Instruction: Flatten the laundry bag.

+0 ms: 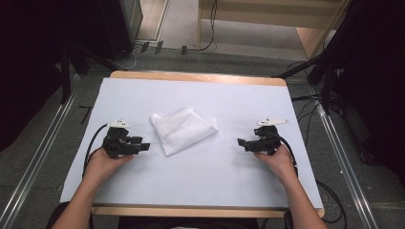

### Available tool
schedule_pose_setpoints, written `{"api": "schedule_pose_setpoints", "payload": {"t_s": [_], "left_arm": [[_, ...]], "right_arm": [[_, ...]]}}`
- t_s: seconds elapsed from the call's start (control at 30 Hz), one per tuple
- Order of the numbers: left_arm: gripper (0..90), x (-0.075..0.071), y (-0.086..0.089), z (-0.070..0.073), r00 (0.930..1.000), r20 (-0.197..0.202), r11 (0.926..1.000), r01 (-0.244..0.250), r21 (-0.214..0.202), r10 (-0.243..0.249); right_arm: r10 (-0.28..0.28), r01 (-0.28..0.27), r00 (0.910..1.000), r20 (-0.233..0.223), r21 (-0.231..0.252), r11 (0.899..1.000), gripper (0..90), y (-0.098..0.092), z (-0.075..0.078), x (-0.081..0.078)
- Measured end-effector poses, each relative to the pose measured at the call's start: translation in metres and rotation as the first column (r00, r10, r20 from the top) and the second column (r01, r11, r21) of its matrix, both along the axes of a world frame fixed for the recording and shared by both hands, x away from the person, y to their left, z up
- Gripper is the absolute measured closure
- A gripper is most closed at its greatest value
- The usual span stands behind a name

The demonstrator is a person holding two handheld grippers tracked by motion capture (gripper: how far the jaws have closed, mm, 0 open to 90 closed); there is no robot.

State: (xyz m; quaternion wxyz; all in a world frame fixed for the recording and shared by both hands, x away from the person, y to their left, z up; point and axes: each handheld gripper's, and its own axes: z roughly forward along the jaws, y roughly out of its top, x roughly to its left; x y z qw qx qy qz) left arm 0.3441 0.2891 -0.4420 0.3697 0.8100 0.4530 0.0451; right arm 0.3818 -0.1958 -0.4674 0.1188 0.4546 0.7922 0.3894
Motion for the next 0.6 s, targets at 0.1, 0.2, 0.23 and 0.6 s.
{"api": "schedule_pose_setpoints", "payload": {"t_s": [0.1,0.2,0.23,0.6], "left_arm": [[52.9,0.001,0.000,0.001,1.0000,-0.001,1.0000,-0.002,0.008,0.002],[56.8,0.003,-0.001,0.002,0.9998,-0.018,1.0000,-0.001,-0.004,0.000],[56.8,0.004,-0.002,0.001,0.9998,-0.016,0.9999,0.006,0.014,-0.006],[60.9,0.008,-0.002,0.002,0.9987,-0.041,0.9994,0.030,-0.018,-0.031]], "right_arm": [[0.009,-0.009,1.0000,-0.005,-0.009,1.000,13.1,0.002,0.001,-0.001],[0.032,-0.032,0.9995,-0.007,-0.015,0.999,13.6,0.005,0.002,-0.002],[0.034,-0.034,0.9994,-0.006,-0.018,0.999,15.6,0.007,0.002,-0.003],[0.067,-0.067,0.9977,-0.001,-0.035,0.997,29.7,0.014,0.005,-0.010]]}}
